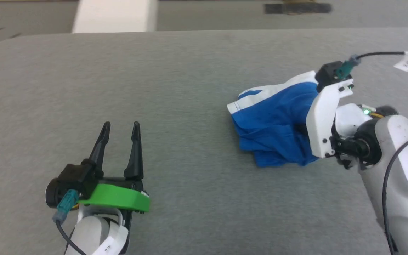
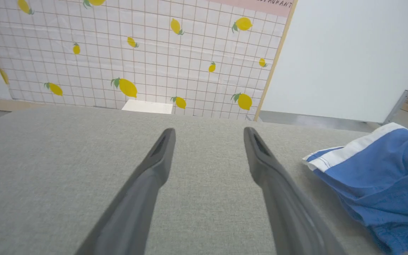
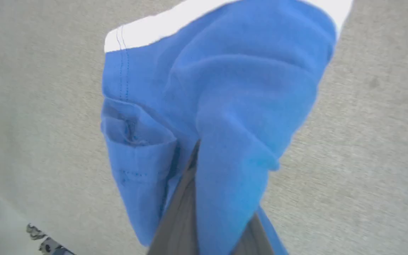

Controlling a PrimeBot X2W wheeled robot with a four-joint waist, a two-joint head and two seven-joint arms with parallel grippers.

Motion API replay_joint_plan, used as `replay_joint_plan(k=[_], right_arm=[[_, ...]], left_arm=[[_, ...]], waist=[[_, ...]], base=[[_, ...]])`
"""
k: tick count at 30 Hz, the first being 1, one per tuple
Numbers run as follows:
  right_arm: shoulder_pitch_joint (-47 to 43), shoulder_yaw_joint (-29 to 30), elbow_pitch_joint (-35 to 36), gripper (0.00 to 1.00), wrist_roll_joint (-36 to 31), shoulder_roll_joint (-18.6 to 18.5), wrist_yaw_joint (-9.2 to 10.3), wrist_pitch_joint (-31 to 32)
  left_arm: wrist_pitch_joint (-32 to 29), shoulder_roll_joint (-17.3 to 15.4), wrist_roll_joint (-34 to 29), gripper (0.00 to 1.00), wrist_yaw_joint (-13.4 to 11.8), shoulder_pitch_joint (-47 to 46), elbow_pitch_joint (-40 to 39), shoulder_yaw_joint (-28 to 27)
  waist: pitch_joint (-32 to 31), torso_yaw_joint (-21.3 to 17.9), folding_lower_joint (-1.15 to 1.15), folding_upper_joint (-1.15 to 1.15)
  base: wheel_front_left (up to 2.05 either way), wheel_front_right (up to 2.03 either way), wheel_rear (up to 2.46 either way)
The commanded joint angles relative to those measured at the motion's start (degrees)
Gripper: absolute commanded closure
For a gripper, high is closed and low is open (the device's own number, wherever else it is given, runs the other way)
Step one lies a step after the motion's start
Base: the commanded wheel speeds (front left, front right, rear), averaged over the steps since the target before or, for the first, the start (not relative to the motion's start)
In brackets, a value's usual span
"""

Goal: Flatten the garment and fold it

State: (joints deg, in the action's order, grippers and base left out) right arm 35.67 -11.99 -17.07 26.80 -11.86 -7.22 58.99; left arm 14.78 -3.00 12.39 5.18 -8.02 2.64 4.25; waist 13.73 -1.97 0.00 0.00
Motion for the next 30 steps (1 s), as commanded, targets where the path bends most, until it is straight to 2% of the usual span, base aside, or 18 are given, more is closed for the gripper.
replay_joint_plan(k=[1,7,14,22,30], right_arm=[[1.42,-2.11,0.76,1.0,-1.72,-1.9,-0.26,-0.53],[4.89,-8.8,0.09,1.0,-7.23,-7.76,-0.26,-5.03],[8.82,-8.93,-5.89,1.0,-14.6,-10.06,-0.26,-11.86],[11.86,-1.87,-14.21,1.0,-23.26,-10.53,-0.26,-20.05],[14.99,7.75,-20.76,1.0,-33.63,-9.66,-0.26,-29.54]], left_arm=[[0.22,0.13,-0.75,0.0,0.48,-1.28,-0.27,-0.19],[0.22,-0.45,-3.05,0.0,1.39,-3.46,-0.5,-0.38],[0.22,-3.0,-4.77,0.0,1.87,-5.41,-0.93,-0.37],[0.2,-6.68,-5.9,0.0,2.07,-7.67,-1.93,0.22],[-2.07,-9.83,-6.55,0.0,2.14,-9.81,-4.65,1.0]], waist=[[1.96,-8.98,0.0,0.0],[5.3,-16.31,0.0,0.0],[9.51,-22.22,0.0,0.0],[14.48,-24.83,0.0,0.0],[19.66,-24.38,0.0,0.0]], base=[[0.0,0.0,0.0],[0.0,0.0,0.0],[0.0,0.0,0.0],[0.0,0.0,0.0],[0.0,0.0,0.0]])
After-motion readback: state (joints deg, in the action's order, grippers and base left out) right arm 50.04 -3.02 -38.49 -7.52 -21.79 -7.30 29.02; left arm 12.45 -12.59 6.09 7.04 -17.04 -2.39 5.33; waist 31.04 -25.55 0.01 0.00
